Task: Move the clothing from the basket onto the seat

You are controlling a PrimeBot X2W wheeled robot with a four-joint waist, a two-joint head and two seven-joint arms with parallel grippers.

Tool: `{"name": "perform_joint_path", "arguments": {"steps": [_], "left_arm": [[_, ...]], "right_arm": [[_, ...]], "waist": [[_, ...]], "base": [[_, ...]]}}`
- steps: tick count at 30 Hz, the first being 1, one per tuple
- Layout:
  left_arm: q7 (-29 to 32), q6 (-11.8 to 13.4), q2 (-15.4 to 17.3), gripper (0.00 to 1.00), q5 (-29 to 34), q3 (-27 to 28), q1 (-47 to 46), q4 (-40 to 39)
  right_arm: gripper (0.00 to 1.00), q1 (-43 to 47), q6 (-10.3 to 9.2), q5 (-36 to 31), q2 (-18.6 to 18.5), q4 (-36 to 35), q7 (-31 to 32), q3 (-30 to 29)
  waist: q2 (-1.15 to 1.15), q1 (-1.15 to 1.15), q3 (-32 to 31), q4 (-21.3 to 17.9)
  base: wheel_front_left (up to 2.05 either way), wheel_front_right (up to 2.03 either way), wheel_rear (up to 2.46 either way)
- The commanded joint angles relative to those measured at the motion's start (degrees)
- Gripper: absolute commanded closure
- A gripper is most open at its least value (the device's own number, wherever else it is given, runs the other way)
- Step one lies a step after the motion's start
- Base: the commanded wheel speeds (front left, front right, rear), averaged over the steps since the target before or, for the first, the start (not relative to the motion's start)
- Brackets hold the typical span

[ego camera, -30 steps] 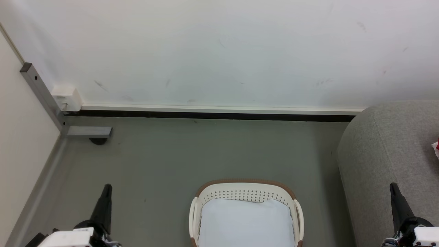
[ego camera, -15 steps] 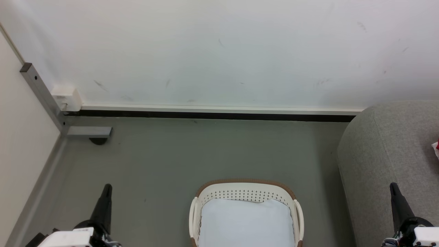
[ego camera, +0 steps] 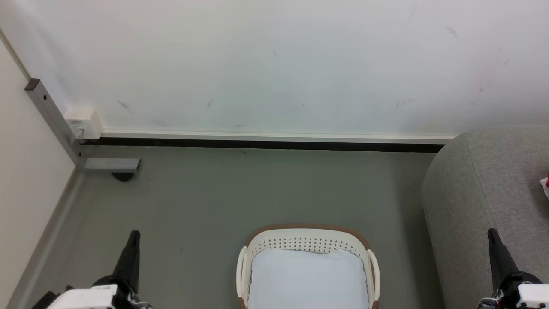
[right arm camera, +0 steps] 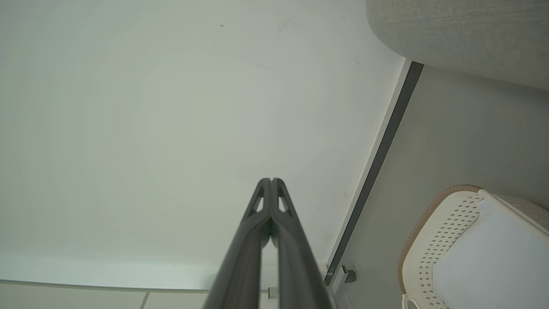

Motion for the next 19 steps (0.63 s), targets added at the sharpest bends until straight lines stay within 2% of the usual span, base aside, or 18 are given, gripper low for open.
{"name": "perform_joint_path", "arguments": {"steps": [1,19], "left_arm": [[0.2,-0.3,0.4,1.00,-0.8,0.1,-0.4,-0.2],[0.2,-0.4,0.4,1.00,-0.8,0.0,-0.4,-0.2]], "right_arm": [[1.00,-0.6,-0.12,-0.2,0.1,-0.3,0.1,-0.2],[1.00,-0.6,-0.12,-0.3,0.1,-0.3,0.2,-0.3]], "waist": [[0.00,0.00,0.0,0.0],[0.00,0.00,0.0,0.0]], "base": [[0.00,0.00,0.00],[0.00,0.00,0.00]]}}
